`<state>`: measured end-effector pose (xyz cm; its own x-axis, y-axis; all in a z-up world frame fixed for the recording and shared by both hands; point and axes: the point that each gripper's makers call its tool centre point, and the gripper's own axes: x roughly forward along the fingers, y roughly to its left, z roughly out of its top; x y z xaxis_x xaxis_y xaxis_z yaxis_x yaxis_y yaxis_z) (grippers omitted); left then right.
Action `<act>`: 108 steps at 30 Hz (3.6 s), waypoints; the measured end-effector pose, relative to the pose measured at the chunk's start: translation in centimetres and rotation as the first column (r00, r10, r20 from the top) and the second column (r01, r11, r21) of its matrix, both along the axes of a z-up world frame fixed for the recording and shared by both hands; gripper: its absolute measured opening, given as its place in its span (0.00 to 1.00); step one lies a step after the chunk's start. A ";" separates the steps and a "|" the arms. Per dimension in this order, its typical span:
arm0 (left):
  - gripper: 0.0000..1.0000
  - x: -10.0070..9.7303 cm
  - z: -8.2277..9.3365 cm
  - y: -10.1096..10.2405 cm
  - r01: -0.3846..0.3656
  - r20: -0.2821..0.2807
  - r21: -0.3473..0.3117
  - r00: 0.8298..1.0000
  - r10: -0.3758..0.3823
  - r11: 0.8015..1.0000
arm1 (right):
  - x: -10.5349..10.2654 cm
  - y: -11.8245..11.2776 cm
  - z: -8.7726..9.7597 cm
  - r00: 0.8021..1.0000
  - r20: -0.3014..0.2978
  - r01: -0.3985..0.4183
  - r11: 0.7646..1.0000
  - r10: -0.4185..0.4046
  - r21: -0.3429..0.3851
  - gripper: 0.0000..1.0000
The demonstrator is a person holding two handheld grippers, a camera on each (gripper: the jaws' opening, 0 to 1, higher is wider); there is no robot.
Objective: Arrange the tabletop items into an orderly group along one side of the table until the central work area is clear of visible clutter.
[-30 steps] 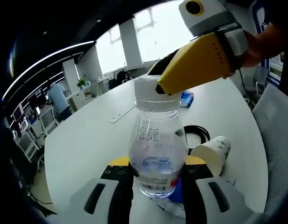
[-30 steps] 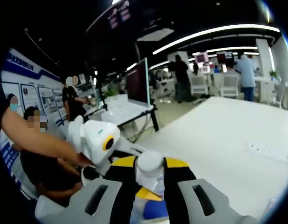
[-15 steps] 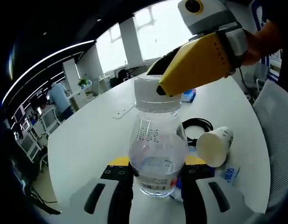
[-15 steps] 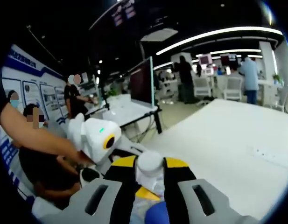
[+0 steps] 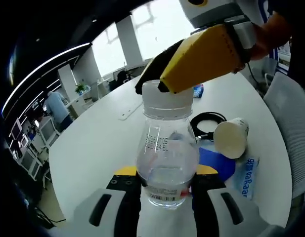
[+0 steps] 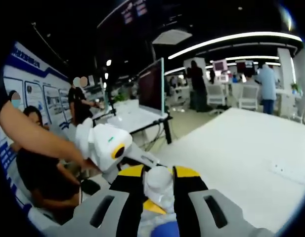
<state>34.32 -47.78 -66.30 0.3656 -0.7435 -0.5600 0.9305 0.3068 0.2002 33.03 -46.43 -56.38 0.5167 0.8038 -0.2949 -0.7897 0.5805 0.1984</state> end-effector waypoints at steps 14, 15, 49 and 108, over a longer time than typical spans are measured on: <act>0.38 1.5 -0.2 0.9 -0.012 -0.054 -0.080 0.999 0.008 0.997 | 0.6 -0.1 -0.5 1.000 0.016 0.009 1.000 -0.009 -0.002 0.21; 0.38 1.6 -0.2 0.8 -0.011 -0.057 -0.086 0.998 0.006 0.996 | 0.6 -0.2 -0.5 1.000 0.018 0.011 1.000 -0.011 -0.002 0.21; 0.42 2.9 -0.4 1.8 -0.146 -0.172 -0.147 0.978 0.120 0.978 | -0.3 -3.6 -2.5 0.998 -0.003 0.055 0.997 -0.055 -0.049 0.33; 0.41 6.3 0.0 3.3 -0.344 -0.125 -0.086 0.935 0.332 0.935 | -0.7 -7.3 -2.7 0.992 -0.013 0.125 0.990 -0.126 -0.059 0.32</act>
